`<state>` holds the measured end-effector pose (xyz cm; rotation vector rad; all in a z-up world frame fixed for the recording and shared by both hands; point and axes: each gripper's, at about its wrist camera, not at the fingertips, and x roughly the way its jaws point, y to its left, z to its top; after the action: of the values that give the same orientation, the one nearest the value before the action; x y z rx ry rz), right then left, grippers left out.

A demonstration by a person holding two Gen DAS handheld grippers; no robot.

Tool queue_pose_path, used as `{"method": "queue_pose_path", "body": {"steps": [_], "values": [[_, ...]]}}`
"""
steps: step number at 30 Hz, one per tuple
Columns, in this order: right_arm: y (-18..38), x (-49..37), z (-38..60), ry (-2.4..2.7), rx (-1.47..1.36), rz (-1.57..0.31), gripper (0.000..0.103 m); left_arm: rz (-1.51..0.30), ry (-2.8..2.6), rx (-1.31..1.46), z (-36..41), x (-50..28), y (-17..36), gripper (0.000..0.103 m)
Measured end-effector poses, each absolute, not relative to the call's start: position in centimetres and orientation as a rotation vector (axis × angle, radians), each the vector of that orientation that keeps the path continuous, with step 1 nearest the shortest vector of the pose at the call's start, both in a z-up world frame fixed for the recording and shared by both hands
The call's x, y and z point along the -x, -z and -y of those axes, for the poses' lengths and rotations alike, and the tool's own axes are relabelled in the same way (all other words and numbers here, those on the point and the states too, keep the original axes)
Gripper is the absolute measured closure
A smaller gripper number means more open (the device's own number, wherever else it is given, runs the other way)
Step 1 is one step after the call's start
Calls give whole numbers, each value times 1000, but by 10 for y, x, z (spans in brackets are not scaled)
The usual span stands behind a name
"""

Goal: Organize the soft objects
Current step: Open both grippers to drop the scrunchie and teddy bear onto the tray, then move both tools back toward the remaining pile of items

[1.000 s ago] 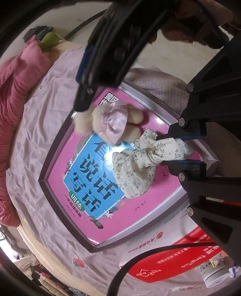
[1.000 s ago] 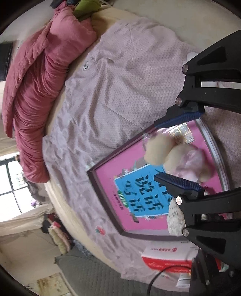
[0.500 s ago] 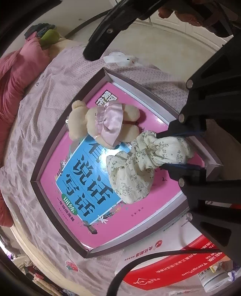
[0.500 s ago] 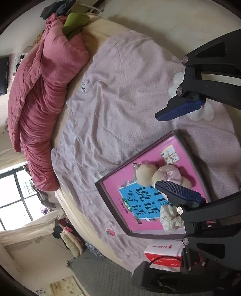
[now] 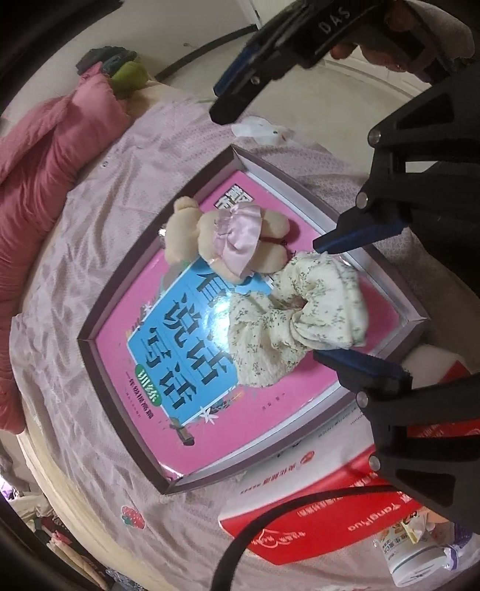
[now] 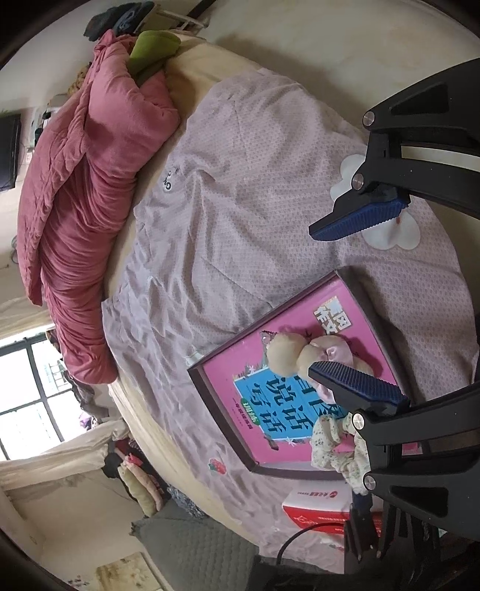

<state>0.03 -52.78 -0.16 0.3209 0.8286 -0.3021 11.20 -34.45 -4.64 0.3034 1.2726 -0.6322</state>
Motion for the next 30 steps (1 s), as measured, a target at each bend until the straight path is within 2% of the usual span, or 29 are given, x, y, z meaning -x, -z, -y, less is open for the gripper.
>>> {"method": "queue_pose_path", "body": {"steps": [2,9,18,20,30], "values": [[0,-1,526,300,-321,-827,33,-1272,633,-294,342,-113,44,42],[-11,0,514,285,-295,-813,30,-1219,629,-264,333,-107,25,40],[-34,4,491,275,-248,-768,29,-1099,628,-179,296,-88,-33,33],[-40,5,484,268,-233,-754,29,-1068,615,-160,282,-84,-47,27],[-76,5,420,169,-122,-687,29,-978,480,-7,171,-84,-96,27]]}}
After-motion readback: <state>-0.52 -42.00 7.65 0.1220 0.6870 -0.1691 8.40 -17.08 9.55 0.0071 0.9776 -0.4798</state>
